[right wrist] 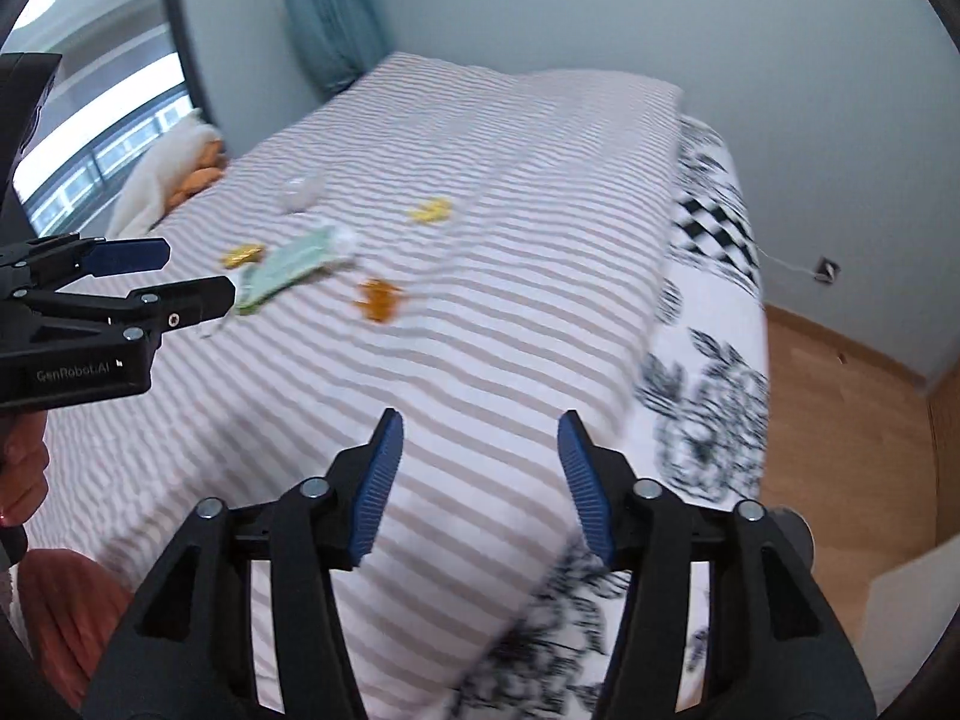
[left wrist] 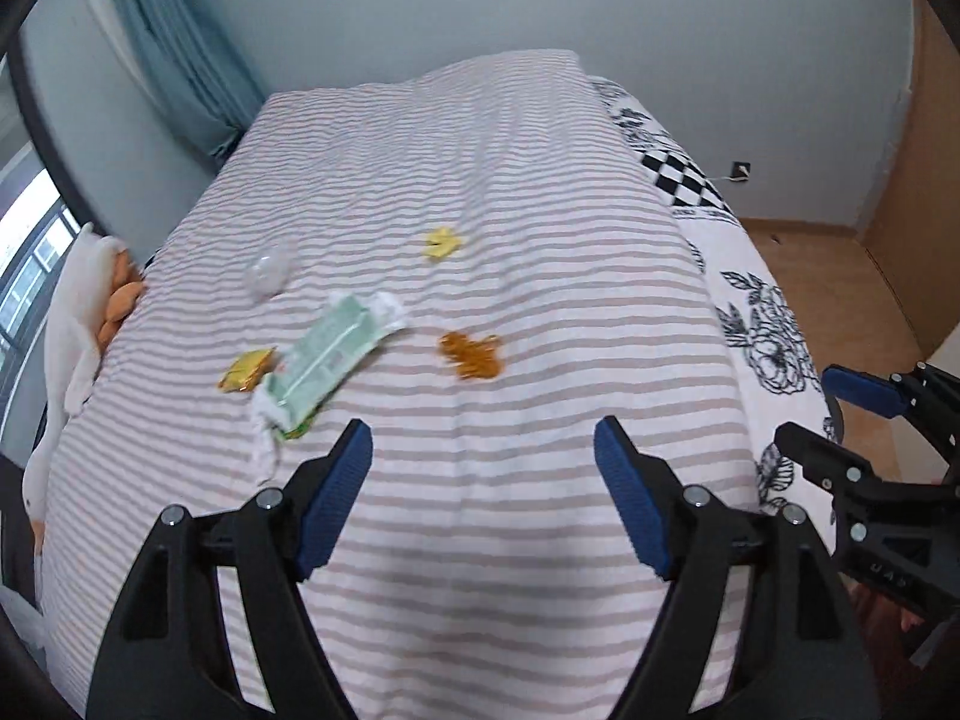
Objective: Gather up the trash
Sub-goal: 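Move both tools back over the bed toward the remaining trash, then grasp the white tissue with left tool while right tool grasps the yellow rubber bands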
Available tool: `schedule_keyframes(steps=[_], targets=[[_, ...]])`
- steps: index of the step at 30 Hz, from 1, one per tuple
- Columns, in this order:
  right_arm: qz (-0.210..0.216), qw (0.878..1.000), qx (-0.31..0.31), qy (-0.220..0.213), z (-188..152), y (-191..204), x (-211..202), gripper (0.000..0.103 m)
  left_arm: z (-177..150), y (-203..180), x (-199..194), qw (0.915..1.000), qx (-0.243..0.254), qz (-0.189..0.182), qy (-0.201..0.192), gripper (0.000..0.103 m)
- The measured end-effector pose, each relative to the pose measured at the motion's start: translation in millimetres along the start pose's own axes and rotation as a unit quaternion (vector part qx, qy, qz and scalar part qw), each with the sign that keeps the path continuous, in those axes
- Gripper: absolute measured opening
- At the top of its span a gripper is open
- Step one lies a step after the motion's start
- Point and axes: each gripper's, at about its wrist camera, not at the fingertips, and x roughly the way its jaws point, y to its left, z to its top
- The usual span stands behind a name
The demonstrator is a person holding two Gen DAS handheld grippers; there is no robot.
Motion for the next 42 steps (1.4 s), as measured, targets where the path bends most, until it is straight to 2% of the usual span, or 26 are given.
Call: schedule_keyframes(steps=[4, 7, 11, 15, 27, 34, 36, 38, 39, 41, 42], targets=[[0.023, 0.999, -0.040, -0.003, 16, 55, 5, 0.054, -18, 58, -16, 0.9989, -0.035, 0.031, -0.009, 0.079], [0.034, 0.998, -0.059, -0.002, 25, 85, 12, 0.054, -29, 92, -16, 0.9976, -0.056, 0.041, -0.007, 0.079], [0.041, 0.996, -0.074, 0.006, 36, 112, 32, 0.054, -41, 128, -1, 0.9954, -0.085, 0.044, 0.003, 0.079], [0.037, 0.996, -0.080, 0.014, 48, 129, 62, 0.054, -45, 154, 30, 0.9934, -0.106, 0.040, 0.017, 0.079], [0.036, 0.996, -0.059, 0.062, 70, 120, 184, 0.054, -51, 199, 141, 0.9886, -0.126, 0.036, 0.074, 0.079], [0.009, 0.996, -0.060, 0.070, 69, 110, 226, 0.054, -51, 217, 198, 0.9874, -0.127, 0.032, 0.090, 0.079], [-0.003, 0.996, -0.063, 0.070, 67, 108, 233, 0.054, -51, 217, 212, 0.9878, -0.121, 0.028, 0.094, 0.076], [-0.009, 0.996, -0.061, 0.070, 63, 104, 236, 0.054, -51, 214, 222, 0.9889, -0.110, 0.019, 0.098, 0.060], [-0.011, 0.996, -0.058, 0.070, 62, 101, 238, 0.054, -50, 213, 226, 0.9893, -0.106, 0.015, 0.099, 0.057], [-0.012, 0.996, -0.048, 0.068, 58, 97, 238, 0.053, -51, 209, 231, 0.9903, -0.101, 0.004, 0.096, 0.037], [-0.012, 0.997, -0.045, 0.068, 58, 95, 238, 0.052, -51, 206, 232, 0.9908, -0.096, 0.000, 0.095, 0.031]])
